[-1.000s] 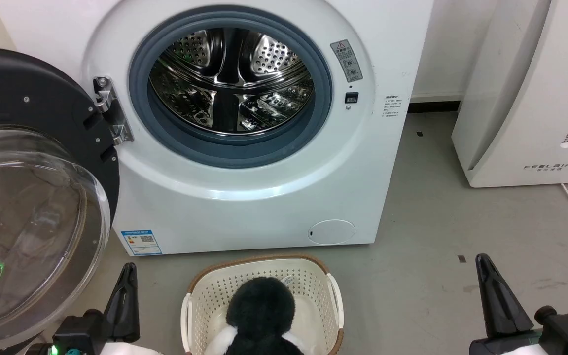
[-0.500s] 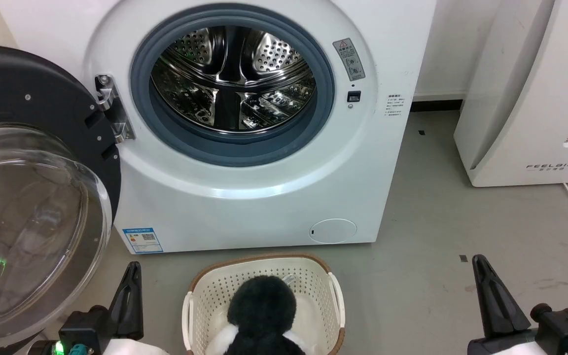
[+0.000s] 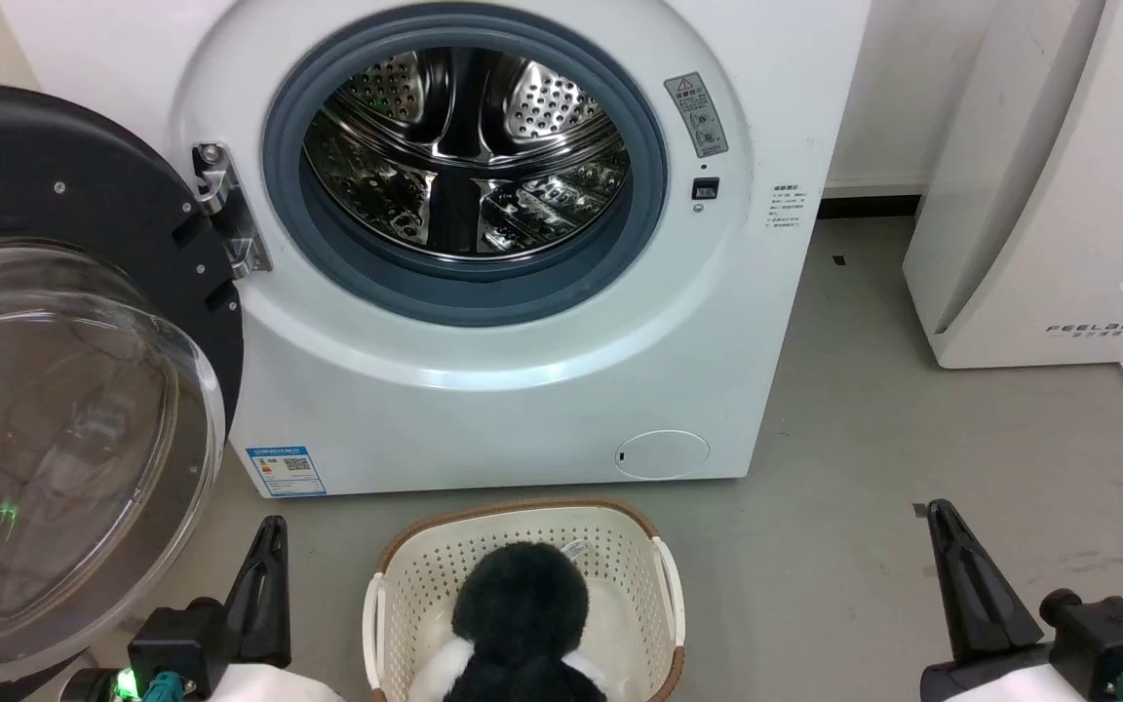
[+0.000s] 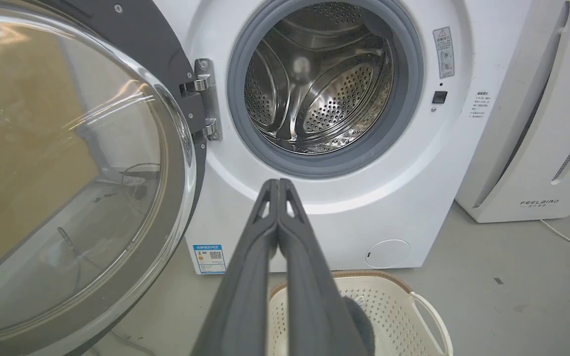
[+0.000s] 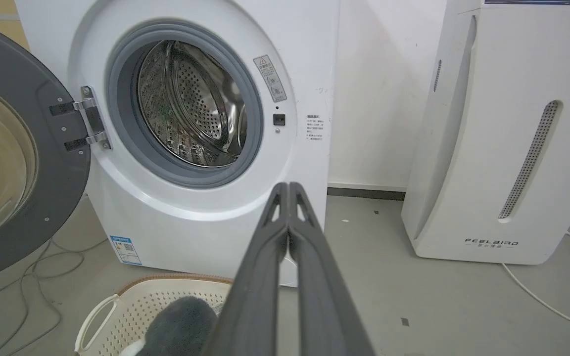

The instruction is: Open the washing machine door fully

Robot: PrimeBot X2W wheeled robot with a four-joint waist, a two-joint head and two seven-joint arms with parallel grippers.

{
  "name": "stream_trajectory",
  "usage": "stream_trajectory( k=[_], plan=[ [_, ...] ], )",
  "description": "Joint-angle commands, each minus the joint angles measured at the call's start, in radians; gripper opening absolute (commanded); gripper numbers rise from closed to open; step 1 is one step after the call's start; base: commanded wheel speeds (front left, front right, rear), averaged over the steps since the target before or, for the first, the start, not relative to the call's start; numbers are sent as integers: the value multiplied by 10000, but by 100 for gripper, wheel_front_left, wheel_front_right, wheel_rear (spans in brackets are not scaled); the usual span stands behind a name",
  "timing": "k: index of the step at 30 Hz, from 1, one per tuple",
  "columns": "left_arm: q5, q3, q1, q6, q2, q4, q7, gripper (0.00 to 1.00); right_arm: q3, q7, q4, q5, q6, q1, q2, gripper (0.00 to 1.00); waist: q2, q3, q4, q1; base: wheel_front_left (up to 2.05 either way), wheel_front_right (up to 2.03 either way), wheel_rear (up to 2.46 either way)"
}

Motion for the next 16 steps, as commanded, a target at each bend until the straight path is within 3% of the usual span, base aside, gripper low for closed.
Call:
stream_trajectory(
  k=[1,16],
  plan=[
    [50,-24,-146,73,4,-76,62,0,23,79,46,-103,2,-180,12,0,0,6,9,0,0,0,0],
    [137,-159,-226,183,5,-180,374,0,53,388,90,-207,3,-317,17,0,0,53,73,0,0,0,0]
  ],
)
